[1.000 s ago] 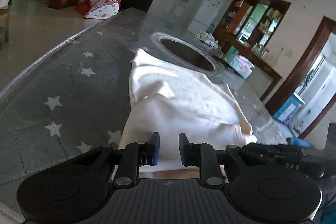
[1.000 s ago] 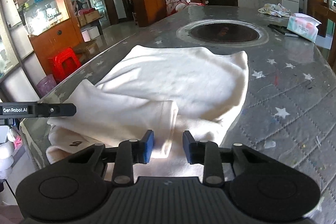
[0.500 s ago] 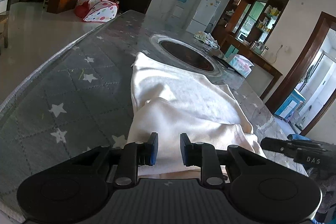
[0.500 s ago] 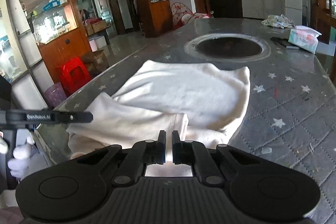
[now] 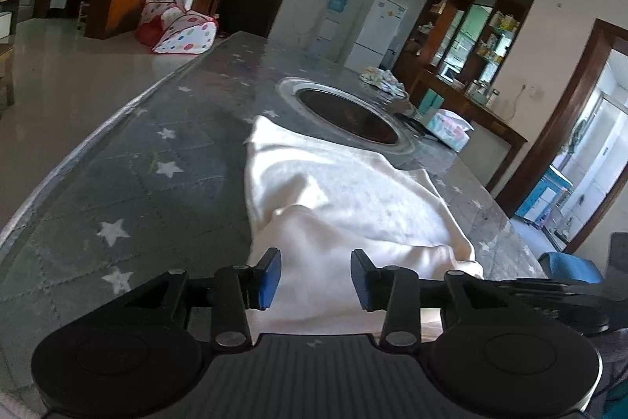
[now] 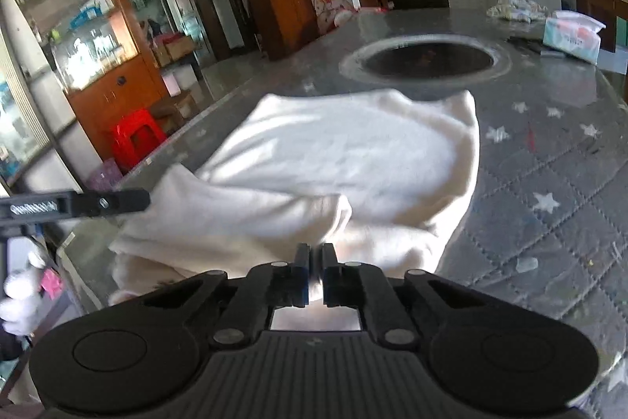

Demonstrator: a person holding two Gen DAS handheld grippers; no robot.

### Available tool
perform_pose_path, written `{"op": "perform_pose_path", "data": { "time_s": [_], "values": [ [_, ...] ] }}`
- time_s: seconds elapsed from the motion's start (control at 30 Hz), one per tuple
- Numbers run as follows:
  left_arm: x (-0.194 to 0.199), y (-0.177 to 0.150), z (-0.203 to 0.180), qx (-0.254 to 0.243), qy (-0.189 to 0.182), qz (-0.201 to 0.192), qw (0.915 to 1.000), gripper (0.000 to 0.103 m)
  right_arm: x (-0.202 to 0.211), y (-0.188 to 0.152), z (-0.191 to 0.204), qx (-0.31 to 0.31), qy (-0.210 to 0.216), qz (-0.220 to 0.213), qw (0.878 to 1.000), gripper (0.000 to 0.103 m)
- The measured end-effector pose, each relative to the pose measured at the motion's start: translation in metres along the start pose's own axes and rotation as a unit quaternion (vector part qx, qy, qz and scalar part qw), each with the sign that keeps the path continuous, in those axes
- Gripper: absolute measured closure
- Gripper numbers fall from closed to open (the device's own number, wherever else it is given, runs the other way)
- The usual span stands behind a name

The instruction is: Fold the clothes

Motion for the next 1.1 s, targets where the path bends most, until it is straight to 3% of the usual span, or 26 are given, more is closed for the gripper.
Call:
{"op": "perform_pose_path", "data": {
  "time_s": [0.27, 0.57, 0.9, 1.1],
  "values": [
    [0.008, 0.003, 0.015, 0.008, 0.016, -0.012, 0.9998, 0.055, 0.057, 0.020, 0.017, 0.031, -0.003, -0.068, 0.997, 0.099],
    [0.005, 0.006, 0.005, -0.016, 0.000, -0.015, 0.9998, 0.057, 0.046, 0.012, 0.004, 0.040, -0.067, -0.042, 0.996, 0.092],
    [-0.035, 0.016, -0.014, -0.046, -0.030, 0.007, 0.9985, 0.069, 0.002, 0.009, 0.005, 0.065, -0.054, -0.008, 0.996, 0.091],
    [-0.053, 0.004, -0.005, -0.049, -0.016, 0.024, 0.9984, 0.071, -0.015, 0.005, 0.002, 0.069, -0.048, 0.007, 0.996, 0.091]
  ]
}}
Point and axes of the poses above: each gripper's, at about its wrist camera, not at the fingertips, and x roughly against the way its jaws point, z to its left, y to its top, the point moved 3 cm from there along -x, roughly the way its jaws point, and after that the axes turned 4 degrees about -x, right-handed, at the moved point
